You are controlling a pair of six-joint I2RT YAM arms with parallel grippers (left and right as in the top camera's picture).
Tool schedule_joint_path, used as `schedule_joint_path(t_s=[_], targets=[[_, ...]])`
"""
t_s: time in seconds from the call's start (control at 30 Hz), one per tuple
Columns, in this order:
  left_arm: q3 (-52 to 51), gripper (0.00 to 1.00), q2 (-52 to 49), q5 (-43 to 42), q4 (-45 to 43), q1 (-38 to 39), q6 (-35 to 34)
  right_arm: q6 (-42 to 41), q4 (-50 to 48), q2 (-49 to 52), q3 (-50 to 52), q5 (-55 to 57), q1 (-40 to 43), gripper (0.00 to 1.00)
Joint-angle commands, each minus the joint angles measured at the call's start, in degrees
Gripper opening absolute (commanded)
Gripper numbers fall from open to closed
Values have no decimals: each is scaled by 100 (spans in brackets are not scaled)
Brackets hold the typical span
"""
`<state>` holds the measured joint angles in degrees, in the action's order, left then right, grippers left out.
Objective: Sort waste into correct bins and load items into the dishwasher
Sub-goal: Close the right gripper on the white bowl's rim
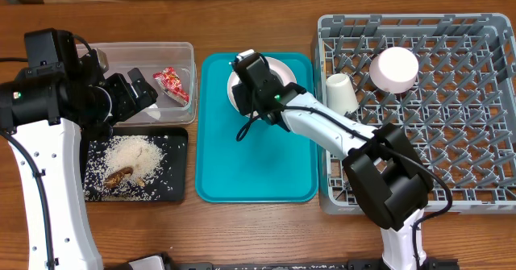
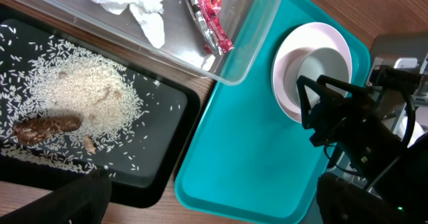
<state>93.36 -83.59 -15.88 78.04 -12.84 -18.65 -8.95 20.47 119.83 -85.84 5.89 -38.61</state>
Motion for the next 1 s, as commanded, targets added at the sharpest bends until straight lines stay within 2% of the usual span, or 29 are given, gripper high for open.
schedule_joint_path(t_s=[0.0,0.97], targets=[[55,100,35,-44,-7,15,-20,-9,-52,81,39,-232,-4,46],[55,100,35,-44,-7,15,-20,-7,560,85,39,-254,-2,46]])
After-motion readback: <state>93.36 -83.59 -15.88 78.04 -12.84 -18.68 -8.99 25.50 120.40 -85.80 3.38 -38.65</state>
